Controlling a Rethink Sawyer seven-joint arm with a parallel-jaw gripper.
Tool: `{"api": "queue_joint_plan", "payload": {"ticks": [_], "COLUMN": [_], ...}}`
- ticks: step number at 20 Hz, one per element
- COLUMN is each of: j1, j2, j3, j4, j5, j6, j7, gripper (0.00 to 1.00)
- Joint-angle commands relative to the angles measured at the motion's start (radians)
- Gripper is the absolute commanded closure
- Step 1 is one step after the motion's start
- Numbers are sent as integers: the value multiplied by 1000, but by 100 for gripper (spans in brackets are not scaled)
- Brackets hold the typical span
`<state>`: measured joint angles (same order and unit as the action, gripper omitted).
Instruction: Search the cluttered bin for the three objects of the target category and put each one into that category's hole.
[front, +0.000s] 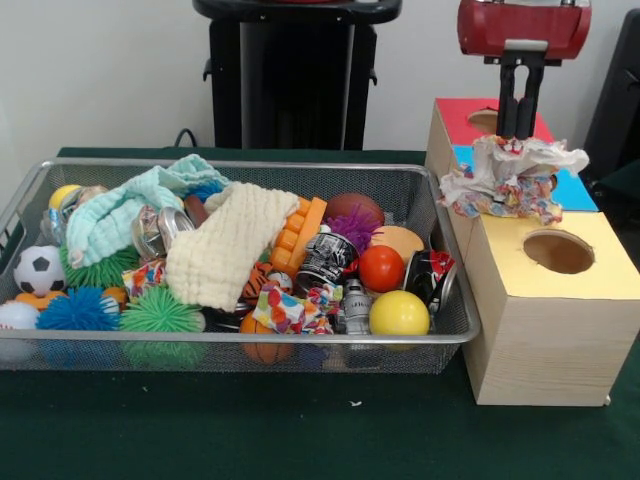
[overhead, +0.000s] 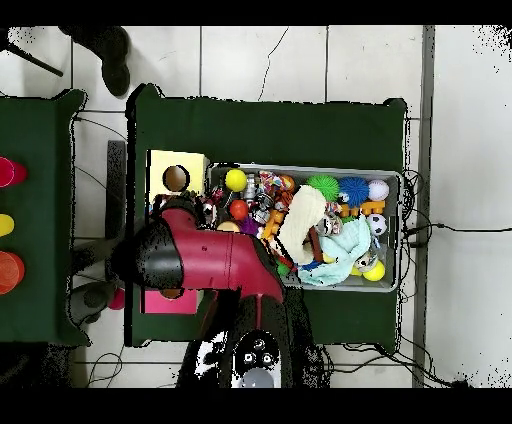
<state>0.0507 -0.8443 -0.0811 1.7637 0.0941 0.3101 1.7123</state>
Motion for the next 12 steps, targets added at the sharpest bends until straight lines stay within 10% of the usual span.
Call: {"api": "queue_joint_plan", "payload": {"ticks": [1, 12], "j1": [-65, -118], "j2": [-34, -36], "j3": [127, 186], "j4": [62, 94], "j5": [-43, -89], "j6": [133, 69], "j7": [-17, 10], "gripper": [100, 100]}}
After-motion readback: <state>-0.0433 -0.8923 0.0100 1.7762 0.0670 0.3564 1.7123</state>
